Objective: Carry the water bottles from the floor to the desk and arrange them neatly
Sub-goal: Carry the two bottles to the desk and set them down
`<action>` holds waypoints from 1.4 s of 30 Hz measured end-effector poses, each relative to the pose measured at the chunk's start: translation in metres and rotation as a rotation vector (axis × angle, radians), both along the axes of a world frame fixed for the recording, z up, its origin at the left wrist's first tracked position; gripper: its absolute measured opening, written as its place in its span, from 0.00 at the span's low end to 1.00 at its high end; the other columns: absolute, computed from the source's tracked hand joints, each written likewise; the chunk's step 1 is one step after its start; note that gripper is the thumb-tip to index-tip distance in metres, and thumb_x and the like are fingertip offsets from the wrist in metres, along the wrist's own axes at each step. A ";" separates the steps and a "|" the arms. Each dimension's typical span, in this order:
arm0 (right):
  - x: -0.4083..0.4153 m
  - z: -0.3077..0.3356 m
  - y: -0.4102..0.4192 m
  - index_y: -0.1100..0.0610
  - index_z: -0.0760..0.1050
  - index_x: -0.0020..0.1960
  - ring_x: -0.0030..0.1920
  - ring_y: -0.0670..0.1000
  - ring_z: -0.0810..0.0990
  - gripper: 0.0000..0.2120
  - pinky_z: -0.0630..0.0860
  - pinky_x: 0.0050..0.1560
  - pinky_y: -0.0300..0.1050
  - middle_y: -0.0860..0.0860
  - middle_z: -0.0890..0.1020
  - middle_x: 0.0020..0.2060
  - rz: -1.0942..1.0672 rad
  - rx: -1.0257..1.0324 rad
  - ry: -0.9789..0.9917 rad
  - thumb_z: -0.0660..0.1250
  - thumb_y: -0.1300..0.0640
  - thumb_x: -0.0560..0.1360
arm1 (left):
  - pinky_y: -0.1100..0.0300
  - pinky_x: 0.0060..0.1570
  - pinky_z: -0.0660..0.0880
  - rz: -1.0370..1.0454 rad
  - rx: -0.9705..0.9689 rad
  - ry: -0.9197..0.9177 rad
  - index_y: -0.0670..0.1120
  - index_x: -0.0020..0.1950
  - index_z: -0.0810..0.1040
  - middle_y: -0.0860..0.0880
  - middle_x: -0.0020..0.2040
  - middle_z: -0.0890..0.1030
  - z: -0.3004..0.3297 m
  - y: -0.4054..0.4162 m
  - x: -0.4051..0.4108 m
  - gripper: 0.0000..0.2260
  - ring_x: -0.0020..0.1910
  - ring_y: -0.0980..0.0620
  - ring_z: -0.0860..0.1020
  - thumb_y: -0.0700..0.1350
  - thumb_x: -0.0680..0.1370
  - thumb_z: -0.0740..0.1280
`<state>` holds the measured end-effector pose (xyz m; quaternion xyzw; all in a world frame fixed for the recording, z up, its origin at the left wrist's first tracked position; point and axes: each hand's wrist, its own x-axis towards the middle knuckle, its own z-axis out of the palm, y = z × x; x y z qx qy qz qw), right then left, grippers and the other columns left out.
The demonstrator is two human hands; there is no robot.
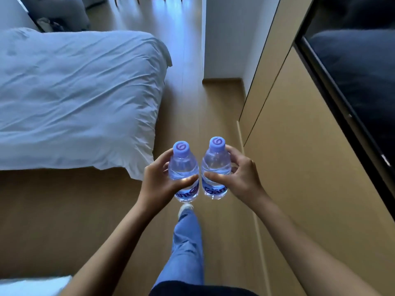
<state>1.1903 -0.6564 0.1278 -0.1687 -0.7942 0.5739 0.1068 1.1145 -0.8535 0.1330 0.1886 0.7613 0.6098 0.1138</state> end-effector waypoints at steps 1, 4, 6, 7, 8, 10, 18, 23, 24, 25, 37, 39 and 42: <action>-0.021 -0.001 0.006 0.45 0.77 0.60 0.49 0.47 0.85 0.29 0.81 0.55 0.56 0.46 0.86 0.48 0.000 -0.003 -0.002 0.82 0.57 0.62 | 0.67 0.48 0.78 -0.005 -0.005 0.003 0.47 0.61 0.79 0.55 0.50 0.85 -0.002 0.006 -0.022 0.27 0.50 0.56 0.84 0.41 0.64 0.82; -0.085 -0.001 0.021 0.51 0.77 0.63 0.49 0.46 0.85 0.31 0.80 0.55 0.54 0.46 0.86 0.48 -0.026 -0.003 -0.002 0.83 0.56 0.62 | 0.65 0.49 0.78 -0.005 -0.011 0.011 0.45 0.61 0.79 0.53 0.50 0.86 -0.004 0.023 -0.091 0.27 0.50 0.55 0.84 0.39 0.64 0.82; -0.135 0.002 0.032 0.51 0.77 0.63 0.49 0.46 0.85 0.31 0.80 0.55 0.53 0.46 0.86 0.48 -0.039 -0.016 -0.012 0.83 0.56 0.62 | 0.66 0.49 0.78 -0.008 -0.023 0.019 0.45 0.61 0.79 0.54 0.50 0.86 -0.002 0.037 -0.146 0.28 0.50 0.56 0.84 0.39 0.63 0.82; -0.160 0.004 0.038 0.51 0.77 0.63 0.49 0.45 0.85 0.31 0.80 0.56 0.53 0.46 0.86 0.48 -0.046 -0.024 -0.014 0.83 0.57 0.62 | 0.66 0.49 0.78 -0.006 -0.024 0.028 0.46 0.61 0.79 0.55 0.50 0.86 0.002 0.044 -0.172 0.28 0.50 0.57 0.84 0.40 0.63 0.82; -0.184 0.006 0.044 0.50 0.77 0.62 0.49 0.45 0.85 0.31 0.80 0.56 0.53 0.46 0.86 0.49 -0.050 -0.029 -0.014 0.83 0.57 0.62 | 0.67 0.49 0.77 -0.009 -0.023 0.043 0.47 0.61 0.79 0.56 0.50 0.85 0.005 0.051 -0.197 0.28 0.50 0.58 0.84 0.41 0.63 0.82; -0.227 0.009 0.058 0.50 0.77 0.63 0.50 0.45 0.85 0.31 0.80 0.56 0.53 0.46 0.86 0.49 -0.050 -0.038 -0.025 0.83 0.57 0.62 | 0.69 0.49 0.76 -0.029 -0.039 0.064 0.49 0.61 0.79 0.58 0.49 0.85 0.009 0.064 -0.241 0.27 0.50 0.59 0.83 0.42 0.63 0.81; -0.390 0.003 0.129 0.53 0.77 0.63 0.49 0.45 0.85 0.32 0.81 0.55 0.52 0.46 0.86 0.49 -0.074 -0.051 -0.018 0.83 0.57 0.62 | 0.69 0.48 0.76 -0.039 -0.053 0.057 0.46 0.61 0.79 0.56 0.49 0.85 -0.005 0.133 -0.401 0.27 0.49 0.58 0.84 0.40 0.64 0.82; -0.511 -0.006 0.194 0.53 0.77 0.63 0.49 0.47 0.85 0.31 0.81 0.55 0.54 0.48 0.86 0.49 -0.061 -0.071 0.001 0.83 0.57 0.63 | 0.68 0.48 0.77 -0.032 -0.049 0.055 0.48 0.61 0.79 0.56 0.50 0.85 -0.014 0.199 -0.518 0.27 0.50 0.58 0.84 0.42 0.64 0.82; -0.536 -0.006 0.207 0.53 0.77 0.64 0.49 0.47 0.85 0.32 0.81 0.55 0.53 0.47 0.86 0.49 -0.058 -0.061 0.005 0.83 0.57 0.62 | 0.68 0.48 0.77 -0.028 -0.049 0.056 0.47 0.60 0.79 0.56 0.50 0.85 -0.014 0.213 -0.542 0.26 0.50 0.58 0.84 0.41 0.64 0.82; -0.561 -0.005 0.220 0.53 0.77 0.64 0.49 0.46 0.85 0.32 0.81 0.55 0.53 0.47 0.86 0.49 -0.055 -0.055 0.008 0.83 0.58 0.62 | 0.68 0.48 0.77 -0.018 -0.047 0.053 0.47 0.60 0.79 0.56 0.50 0.85 -0.014 0.227 -0.565 0.26 0.50 0.58 0.84 0.41 0.64 0.82; -0.818 0.007 0.333 0.56 0.76 0.66 0.51 0.49 0.85 0.34 0.81 0.55 0.55 0.49 0.85 0.52 0.005 -0.029 0.008 0.83 0.55 0.63 | 0.66 0.50 0.78 0.066 -0.041 0.065 0.44 0.61 0.79 0.54 0.51 0.85 -0.004 0.330 -0.815 0.29 0.50 0.56 0.84 0.40 0.62 0.83; -0.862 0.002 0.344 0.56 0.76 0.66 0.51 0.48 0.85 0.34 0.82 0.55 0.54 0.48 0.85 0.52 0.016 -0.035 0.008 0.83 0.55 0.63 | 0.66 0.49 0.78 0.070 -0.032 0.064 0.44 0.61 0.79 0.55 0.50 0.86 -0.008 0.342 -0.859 0.29 0.49 0.56 0.84 0.41 0.62 0.83; -0.933 -0.005 0.358 0.57 0.75 0.67 0.52 0.47 0.85 0.35 0.82 0.55 0.52 0.48 0.85 0.54 0.022 -0.045 0.006 0.82 0.52 0.63 | 0.68 0.49 0.77 0.046 -0.035 0.068 0.44 0.61 0.79 0.56 0.51 0.85 -0.014 0.359 -0.931 0.28 0.49 0.57 0.84 0.40 0.63 0.82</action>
